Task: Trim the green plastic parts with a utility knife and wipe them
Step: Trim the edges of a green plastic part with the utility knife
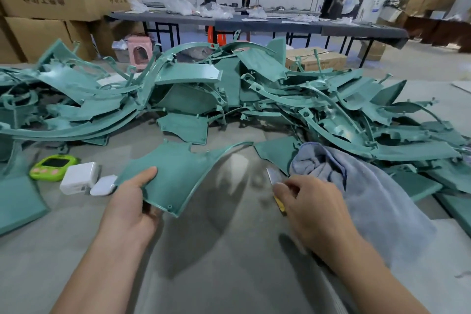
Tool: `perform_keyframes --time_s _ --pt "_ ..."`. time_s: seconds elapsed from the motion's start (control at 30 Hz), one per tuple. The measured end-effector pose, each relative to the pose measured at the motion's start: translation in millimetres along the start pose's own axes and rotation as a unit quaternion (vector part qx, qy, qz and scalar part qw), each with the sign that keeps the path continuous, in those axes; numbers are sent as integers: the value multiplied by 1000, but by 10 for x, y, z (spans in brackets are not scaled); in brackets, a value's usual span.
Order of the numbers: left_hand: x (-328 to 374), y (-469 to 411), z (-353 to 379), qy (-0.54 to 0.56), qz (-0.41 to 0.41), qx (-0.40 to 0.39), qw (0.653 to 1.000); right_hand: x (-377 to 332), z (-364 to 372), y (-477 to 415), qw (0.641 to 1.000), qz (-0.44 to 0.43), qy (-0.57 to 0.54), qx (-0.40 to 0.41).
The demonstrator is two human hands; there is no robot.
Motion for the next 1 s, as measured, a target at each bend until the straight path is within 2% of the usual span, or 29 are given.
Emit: perform_keyframes --time_s 0.1,0.2,0.3,0.33,0.4,0.47,0.5,0.6,0.73,0.83,1.0 --pt "14 17 28 3 0 -10 1000 33 105 -107 993 46 110 -10" --pt "16 73 55 7 -1 -18 1000 42 147 -138 991 41 126 -25" --pt "14 112 79 10 -1 -25 1000 104 120 -127 990 40 134 8" --pt "11 121 84 7 0 -26 1000 123 85 -111 993 33 110 25" --pt "8 135 97 2 1 -27 1000 110 -2 -54 998 2 -40 42" --pt "-10 156 113 -6 -2 -30 1000 0 -80 55 971 -52 -229 35" --pt "-26 168 127 -10 -6 -31 999 -95 -88 134 957 -84 -275 15" --pt "-72 210 189 -23 -16 -38 999 -356 73 420 952 -167 -248 -70" --pt "-115 254 217 -31 -31 -46 998 -540 217 584 952 -249 -170 -60" --pt "-157 266 222 -32 -60 -51 996 -541 228 557 962 -236 -135 -29" --pt "-191 272 225 -34 -94 -42 994 -404 81 359 982 -100 -145 70"
Point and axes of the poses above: each hand's wrist, its own y-axis away from the middle knuckle, its own z-axis out of the palm, x = y × z, the point moved 4 cm from there along -y, towards the middle knuckle, and after that the axes turned 12 degrees about z, right-handed, at the moved point
